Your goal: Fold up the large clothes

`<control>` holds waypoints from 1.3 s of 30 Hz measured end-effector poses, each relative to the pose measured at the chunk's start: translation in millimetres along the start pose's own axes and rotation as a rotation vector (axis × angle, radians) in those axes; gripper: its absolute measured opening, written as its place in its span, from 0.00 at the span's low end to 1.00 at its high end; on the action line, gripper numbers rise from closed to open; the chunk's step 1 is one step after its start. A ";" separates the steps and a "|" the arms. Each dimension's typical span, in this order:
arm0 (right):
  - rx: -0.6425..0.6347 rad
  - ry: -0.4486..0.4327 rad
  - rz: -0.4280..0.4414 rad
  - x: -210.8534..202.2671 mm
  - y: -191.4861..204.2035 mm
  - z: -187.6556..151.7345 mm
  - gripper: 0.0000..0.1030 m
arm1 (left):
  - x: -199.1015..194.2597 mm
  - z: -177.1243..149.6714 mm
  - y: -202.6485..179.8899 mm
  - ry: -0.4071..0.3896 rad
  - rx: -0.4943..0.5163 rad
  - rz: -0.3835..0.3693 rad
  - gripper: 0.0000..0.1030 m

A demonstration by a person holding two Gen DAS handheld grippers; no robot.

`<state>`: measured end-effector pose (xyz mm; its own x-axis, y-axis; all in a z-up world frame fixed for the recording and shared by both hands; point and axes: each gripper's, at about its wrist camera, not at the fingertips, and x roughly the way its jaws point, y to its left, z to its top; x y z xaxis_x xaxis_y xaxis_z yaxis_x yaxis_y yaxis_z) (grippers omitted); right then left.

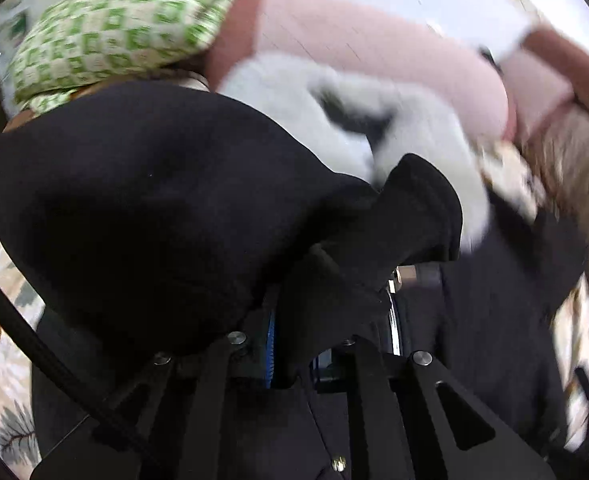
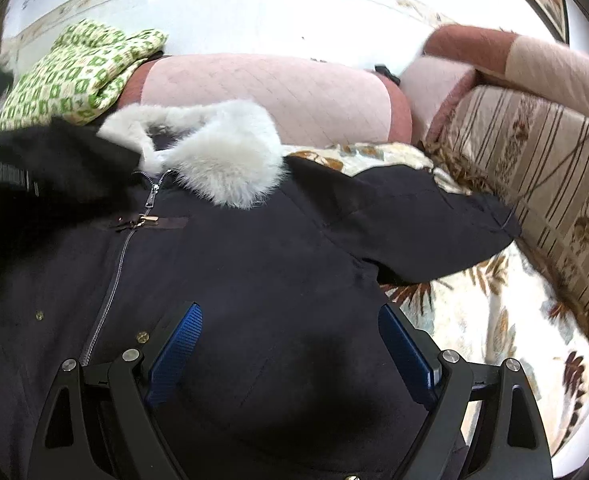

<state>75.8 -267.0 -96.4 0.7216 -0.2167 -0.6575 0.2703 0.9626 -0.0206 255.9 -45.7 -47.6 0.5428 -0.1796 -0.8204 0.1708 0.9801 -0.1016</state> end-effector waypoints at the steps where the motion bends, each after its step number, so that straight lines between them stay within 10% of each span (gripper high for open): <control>1: 0.019 0.007 0.019 0.7 -3.0 0.1 0.90 | -0.4 -5.0 -4.5 0.010 0.018 -0.007 0.11; 9: 0.166 0.072 0.290 7.1 -8.5 0.7 0.90 | -46.1 -49.4 -9.9 0.041 -0.008 -0.203 0.15; 20: 0.369 0.171 0.534 11.0 -10.1 9.0 0.95 | -54.0 -75.5 -35.4 0.014 0.165 -0.271 0.32; 27: 0.449 0.187 0.529 6.9 -28.5 10.3 0.95 | -29.5 -95.7 -64.7 0.079 0.280 -0.231 0.38; 30: 0.423 0.189 0.529 0.7 -28.7 12.6 0.96 | -36.4 -99.7 -76.5 0.072 0.330 -0.230 0.61; 34: 0.401 0.204 0.573 -3.8 -22.7 12.8 0.97 | -89.2 -96.8 -75.9 -0.028 0.298 -0.370 0.70; 39: 0.395 0.235 0.581 7.0 -11.4 13.8 0.98 | -166.8 -89.4 -51.9 -0.342 0.291 -0.239 0.91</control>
<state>86.5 -281.7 -90.5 0.6747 0.3934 -0.6245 0.1276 0.7712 0.6237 83.0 -59.0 44.3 0.6906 -0.4610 -0.5572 0.5183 0.8528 -0.0631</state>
